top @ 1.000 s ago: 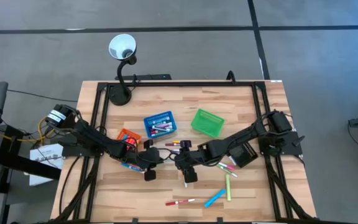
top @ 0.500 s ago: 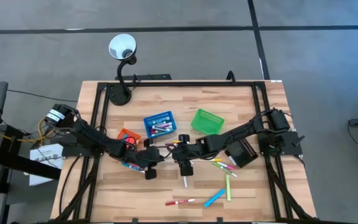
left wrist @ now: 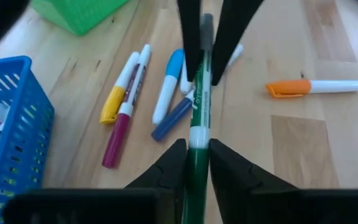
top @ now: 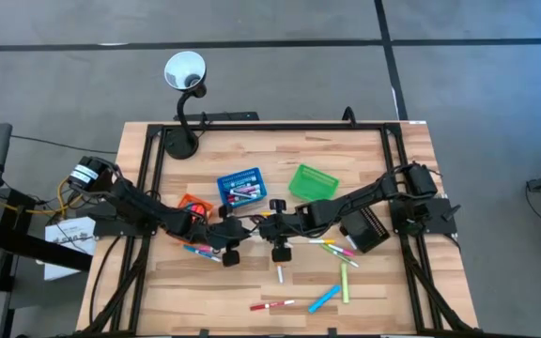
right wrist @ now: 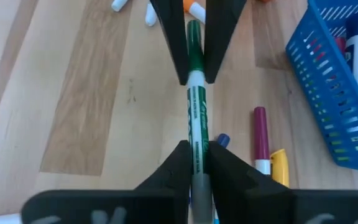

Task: Pick & Place Markers
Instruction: Put the large dark green marker pen into the green basket

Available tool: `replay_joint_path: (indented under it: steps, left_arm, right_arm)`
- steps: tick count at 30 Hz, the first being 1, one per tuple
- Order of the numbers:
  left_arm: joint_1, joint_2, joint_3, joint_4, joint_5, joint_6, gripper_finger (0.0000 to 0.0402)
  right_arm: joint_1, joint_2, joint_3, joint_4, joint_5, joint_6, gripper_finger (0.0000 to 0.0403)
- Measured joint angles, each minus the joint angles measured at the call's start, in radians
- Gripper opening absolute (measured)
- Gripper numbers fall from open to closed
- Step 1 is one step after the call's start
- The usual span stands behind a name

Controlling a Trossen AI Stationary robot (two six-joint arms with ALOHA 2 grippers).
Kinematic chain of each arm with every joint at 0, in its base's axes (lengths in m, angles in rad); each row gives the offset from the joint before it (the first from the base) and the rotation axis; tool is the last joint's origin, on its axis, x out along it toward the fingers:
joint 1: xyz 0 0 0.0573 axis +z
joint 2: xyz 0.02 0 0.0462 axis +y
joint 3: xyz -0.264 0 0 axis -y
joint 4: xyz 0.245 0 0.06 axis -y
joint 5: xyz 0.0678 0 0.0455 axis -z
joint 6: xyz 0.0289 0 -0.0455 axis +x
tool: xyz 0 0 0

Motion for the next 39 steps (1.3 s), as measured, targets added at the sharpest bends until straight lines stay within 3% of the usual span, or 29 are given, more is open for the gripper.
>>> replay_joint_path:
  steps: [5, 12, 18, 23, 32, 39]
  left_arm:
    - [0.024, 0.000, 0.001, 0.011, -0.002, 0.000, 0.0092]
    - [0.043, -0.002, 0.001, 0.020, -0.059, 0.000, 0.0120]
    - [0.034, -0.067, 0.001, 0.023, -0.071, 0.024, 0.0125]
    - [0.033, -0.165, 0.001, 0.021, -0.071, 0.057, 0.0126]
    - [0.033, -0.228, 0.001, 0.013, -0.056, 0.074, 0.0126]
    - [0.032, -0.212, 0.001, 0.006, -0.041, 0.074, 0.0126]
  right_arm:
    - [-0.003, 0.000, 0.000, 0.000, 0.003, 0.001, 0.0025]
    - [-0.012, -0.012, 0.000, -0.116, 0.047, 0.041, 0.0064]
    - [-0.014, -0.042, 0.004, -0.316, 0.154, 0.097, 0.0035]
    - [-0.013, -0.080, 0.006, -0.276, 0.154, 0.089, 0.0003]
    - [-0.016, -0.034, 0.006, -0.185, 0.028, 0.144, 0.0069]
    - [0.013, 0.029, 0.005, -0.159, 0.021, 0.150, 0.0119]
